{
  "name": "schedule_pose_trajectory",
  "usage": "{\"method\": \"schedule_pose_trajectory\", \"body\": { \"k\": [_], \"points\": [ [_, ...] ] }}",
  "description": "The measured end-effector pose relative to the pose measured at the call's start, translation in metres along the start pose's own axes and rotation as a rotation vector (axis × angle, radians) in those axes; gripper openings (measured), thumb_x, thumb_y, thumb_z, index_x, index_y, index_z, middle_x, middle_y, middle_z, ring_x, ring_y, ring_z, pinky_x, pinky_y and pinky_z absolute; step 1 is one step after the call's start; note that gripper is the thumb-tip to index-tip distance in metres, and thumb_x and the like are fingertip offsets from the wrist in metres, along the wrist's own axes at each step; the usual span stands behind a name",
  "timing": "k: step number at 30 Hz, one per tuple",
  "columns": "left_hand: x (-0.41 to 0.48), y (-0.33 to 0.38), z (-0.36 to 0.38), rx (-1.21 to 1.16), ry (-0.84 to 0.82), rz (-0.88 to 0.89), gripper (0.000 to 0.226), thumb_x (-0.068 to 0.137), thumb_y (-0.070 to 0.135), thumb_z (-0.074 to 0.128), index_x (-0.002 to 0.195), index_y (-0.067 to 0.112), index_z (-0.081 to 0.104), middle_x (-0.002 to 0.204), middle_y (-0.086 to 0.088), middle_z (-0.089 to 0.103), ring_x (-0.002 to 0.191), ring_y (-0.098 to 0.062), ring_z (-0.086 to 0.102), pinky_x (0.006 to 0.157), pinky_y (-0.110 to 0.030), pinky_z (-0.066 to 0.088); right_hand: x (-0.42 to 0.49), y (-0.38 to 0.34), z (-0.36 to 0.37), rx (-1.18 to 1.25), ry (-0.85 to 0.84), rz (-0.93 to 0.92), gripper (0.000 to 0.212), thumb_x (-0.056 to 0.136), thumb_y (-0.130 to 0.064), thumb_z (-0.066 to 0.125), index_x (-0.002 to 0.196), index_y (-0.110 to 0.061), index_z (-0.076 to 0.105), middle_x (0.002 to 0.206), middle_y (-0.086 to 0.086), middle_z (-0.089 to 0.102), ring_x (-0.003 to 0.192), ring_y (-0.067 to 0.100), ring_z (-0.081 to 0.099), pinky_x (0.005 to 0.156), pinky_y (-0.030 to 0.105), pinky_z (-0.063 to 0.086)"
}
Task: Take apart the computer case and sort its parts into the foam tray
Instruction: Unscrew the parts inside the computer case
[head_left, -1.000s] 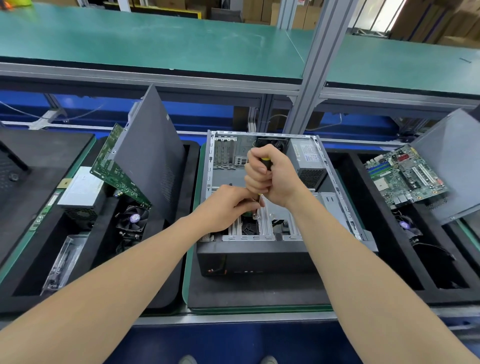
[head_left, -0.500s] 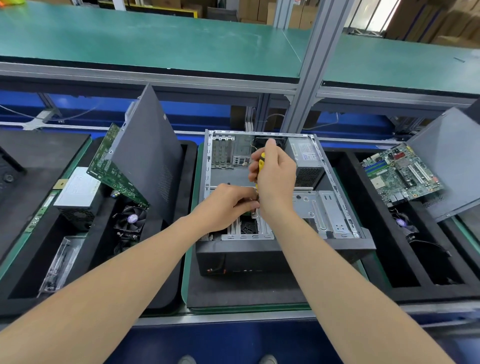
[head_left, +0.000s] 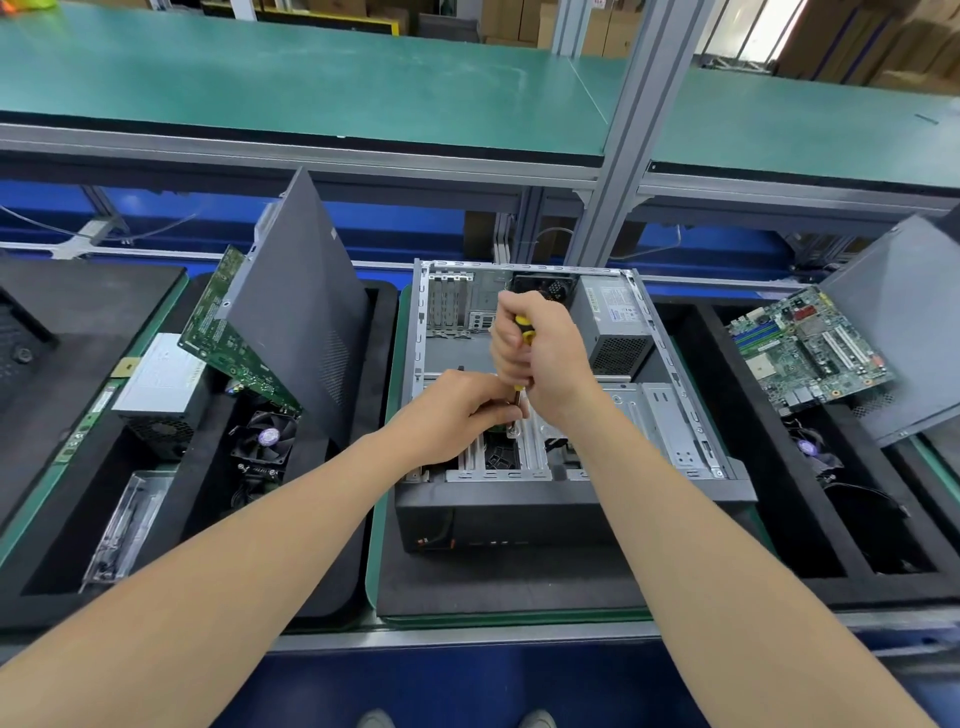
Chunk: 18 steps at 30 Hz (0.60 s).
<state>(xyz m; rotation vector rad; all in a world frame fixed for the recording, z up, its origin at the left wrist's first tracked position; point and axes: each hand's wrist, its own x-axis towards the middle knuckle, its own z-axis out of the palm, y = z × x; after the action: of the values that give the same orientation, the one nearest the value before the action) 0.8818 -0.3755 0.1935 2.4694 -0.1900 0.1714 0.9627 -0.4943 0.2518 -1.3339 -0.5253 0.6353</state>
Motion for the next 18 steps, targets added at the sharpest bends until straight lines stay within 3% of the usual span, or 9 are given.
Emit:
{"method": "schedule_pose_trajectory", "body": {
  "k": [6,11,15,18],
  "points": [
    [0.0,0.004,-0.002,-0.021,-0.038,-0.027,0.028,0.102,0.038,0.055,0.101,0.016,0.073,0.088,0.001,0.071,0.078,-0.016,0.062,0.074,-0.04,0.05,0.008,-0.007,-0.019,0.054,-0.309,0.103,0.049,0.102,-0.025,0.042,0.054,-0.021,0.036,0.048,-0.004,0.024,0.043,0.015,0.015,0.045,0.03,0.012],
    [-0.001,0.006,-0.004,-0.03,-0.029,-0.012,0.024,0.102,0.035,0.057,0.104,0.02,0.075,0.09,0.007,0.072,0.078,-0.009,0.061,0.071,-0.028,0.049,0.013,-0.01,-0.02,0.065,-0.386,0.145,0.053,0.105,-0.024,0.039,0.052,-0.023,0.036,0.047,-0.006,0.024,0.043,0.012,0.015,0.043,0.026,0.014],
    [-0.001,0.005,-0.003,0.011,0.012,-0.001,0.027,0.1,0.036,0.06,0.088,0.015,0.071,0.072,0.005,0.063,0.066,-0.012,0.053,0.058,-0.021,0.036,0.011,-0.007,-0.017,0.066,-0.348,0.101,0.05,0.106,-0.025,0.04,0.056,-0.02,0.04,0.048,-0.005,0.025,0.042,0.014,0.016,0.043,0.026,0.016],
    [-0.001,0.005,-0.003,0.022,0.033,0.026,0.025,0.1,0.034,0.061,0.087,0.015,0.072,0.07,0.011,0.06,0.065,-0.008,0.053,0.06,-0.013,0.037,0.005,-0.006,-0.008,-0.004,-0.108,0.032,0.046,0.106,-0.03,0.043,0.063,-0.015,0.048,0.047,0.0,0.03,0.041,0.019,0.022,0.045,0.029,0.024]
  ]
}}
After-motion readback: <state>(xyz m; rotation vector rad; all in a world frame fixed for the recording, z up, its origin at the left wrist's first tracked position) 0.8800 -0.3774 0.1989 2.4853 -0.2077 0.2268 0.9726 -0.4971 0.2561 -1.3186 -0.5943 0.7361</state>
